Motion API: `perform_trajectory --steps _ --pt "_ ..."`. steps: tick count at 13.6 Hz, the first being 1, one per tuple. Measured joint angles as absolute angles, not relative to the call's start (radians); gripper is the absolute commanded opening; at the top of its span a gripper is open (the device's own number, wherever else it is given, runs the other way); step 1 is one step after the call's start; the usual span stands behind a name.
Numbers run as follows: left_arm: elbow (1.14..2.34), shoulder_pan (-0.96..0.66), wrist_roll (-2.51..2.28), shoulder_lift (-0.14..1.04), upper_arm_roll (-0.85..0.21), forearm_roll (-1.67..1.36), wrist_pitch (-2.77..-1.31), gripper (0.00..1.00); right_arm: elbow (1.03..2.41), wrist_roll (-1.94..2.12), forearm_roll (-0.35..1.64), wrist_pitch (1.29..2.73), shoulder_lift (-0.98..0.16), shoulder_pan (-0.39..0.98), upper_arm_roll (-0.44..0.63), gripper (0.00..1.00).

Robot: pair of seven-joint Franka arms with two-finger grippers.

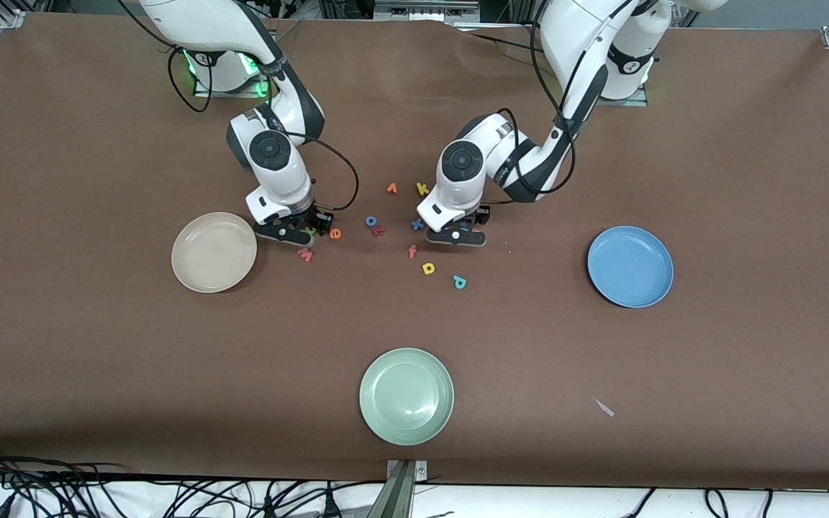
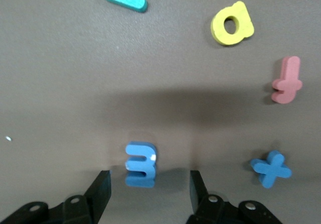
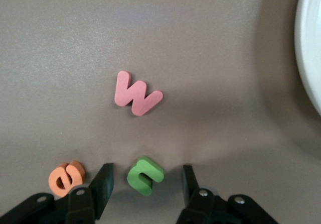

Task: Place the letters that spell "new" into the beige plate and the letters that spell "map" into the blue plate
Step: 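Lower the right gripper onto the green u, the left onto the blue m, then close both grippers on the green u and the blue m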

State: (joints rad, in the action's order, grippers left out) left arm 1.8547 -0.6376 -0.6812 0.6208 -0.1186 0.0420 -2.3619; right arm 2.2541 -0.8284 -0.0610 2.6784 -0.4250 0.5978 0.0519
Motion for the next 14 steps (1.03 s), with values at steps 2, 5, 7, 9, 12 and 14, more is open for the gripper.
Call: perform_trajectory --steps 2,5,7,9,12,14 --pt "1.855 -0.638 -0.680 0.626 -0.119 0.045 -2.372 0.65 2.254 -0.828 -0.061 2.679 -0.425 0.598 0.052 0.60" --pt "1.855 -0.638 -0.679 0.630 -0.119 0.060 -2.384 0.37 2.253 -0.828 -0.061 2.681 -0.425 0.598 0.052 0.54" --pt "1.855 -0.638 -0.679 0.633 -0.119 0.060 -2.393 0.12 2.252 -0.828 -0.061 2.683 -0.425 0.598 0.052 0.51" --pt "1.852 -0.639 -0.679 0.633 -0.120 0.060 -2.397 0.04 2.251 -0.826 -0.061 2.683 -0.425 0.598 0.052 0.44" --pt "1.850 -0.638 -0.679 0.632 -0.117 0.060 -2.391 0.04 2.250 -0.824 -0.061 2.685 -0.425 0.598 0.052 0.24" --pt "1.845 -0.634 -0.679 0.622 -0.112 0.060 -2.378 0.05 2.248 -0.824 -0.061 2.685 -0.424 0.598 0.051 0.06"
